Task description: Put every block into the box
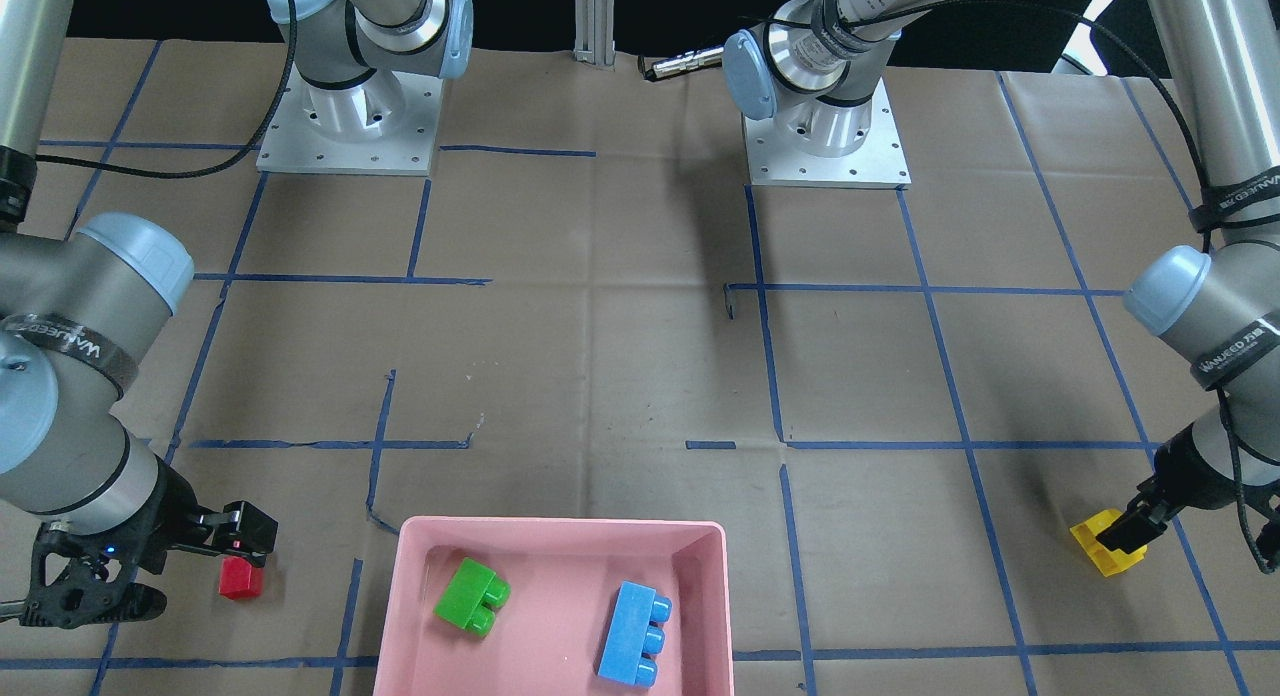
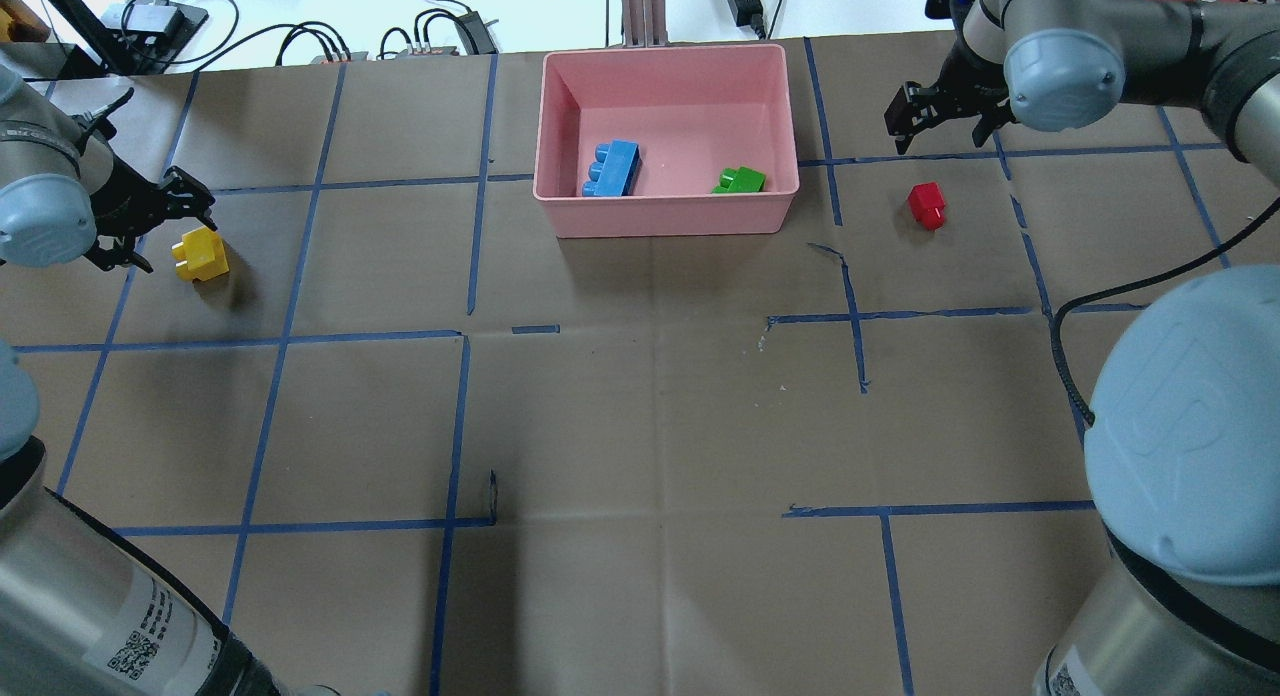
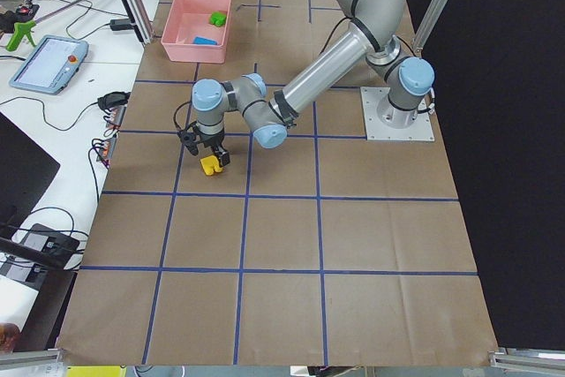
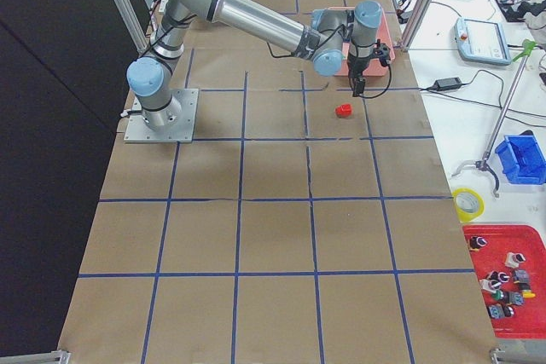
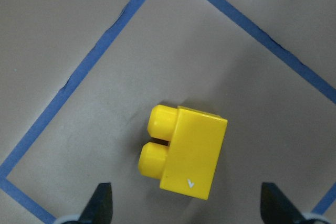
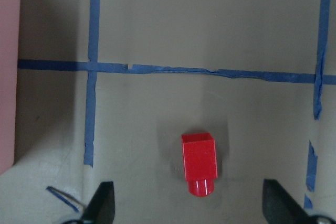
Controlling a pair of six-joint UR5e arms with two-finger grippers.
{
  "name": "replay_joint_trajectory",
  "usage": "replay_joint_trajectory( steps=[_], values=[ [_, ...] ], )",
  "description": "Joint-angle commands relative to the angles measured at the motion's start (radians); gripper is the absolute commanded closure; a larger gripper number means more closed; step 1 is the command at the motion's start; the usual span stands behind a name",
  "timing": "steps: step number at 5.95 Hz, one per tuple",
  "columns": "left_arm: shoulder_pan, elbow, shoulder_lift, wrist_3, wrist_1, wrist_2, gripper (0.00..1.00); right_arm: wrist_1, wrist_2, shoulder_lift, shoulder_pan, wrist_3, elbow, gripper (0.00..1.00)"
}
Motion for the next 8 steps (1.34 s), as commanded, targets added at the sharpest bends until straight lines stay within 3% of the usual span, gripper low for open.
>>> replay_joint_trajectory(
  steps=[1, 3, 5, 6, 7, 8],
  values=[
    [0.000, 0.022, -0.031, 0.001, 0.026, 0.000, 0.00, -0.149, -0.001, 0.020, -0.018, -0.008, 0.111, 0.01],
    [-0.001, -0.002, -0.058, 0.001, 0.079, -0.002, 0.00, -0.289, 0.001, 0.060, -0.032, -0.008, 0.171, 0.01],
    [-0.001, -0.010, -0.065, 0.004, 0.080, -0.005, 0.00, -0.313, 0.002, 0.077, -0.029, -0.006, 0.173, 0.01],
    [-0.001, -0.010, -0.065, 0.009, 0.080, -0.005, 0.01, -0.311, 0.005, 0.077, -0.029, -0.005, 0.173, 0.06],
    [0.000, -0.010, -0.065, 0.012, 0.080, -0.005, 0.17, -0.308, 0.004, 0.069, -0.029, -0.006, 0.174, 0.46],
    [0.000, -0.002, -0.065, 0.017, 0.080, -0.006, 0.33, -0.307, -0.004, 0.063, -0.027, -0.009, 0.174, 0.68]
  ],
)
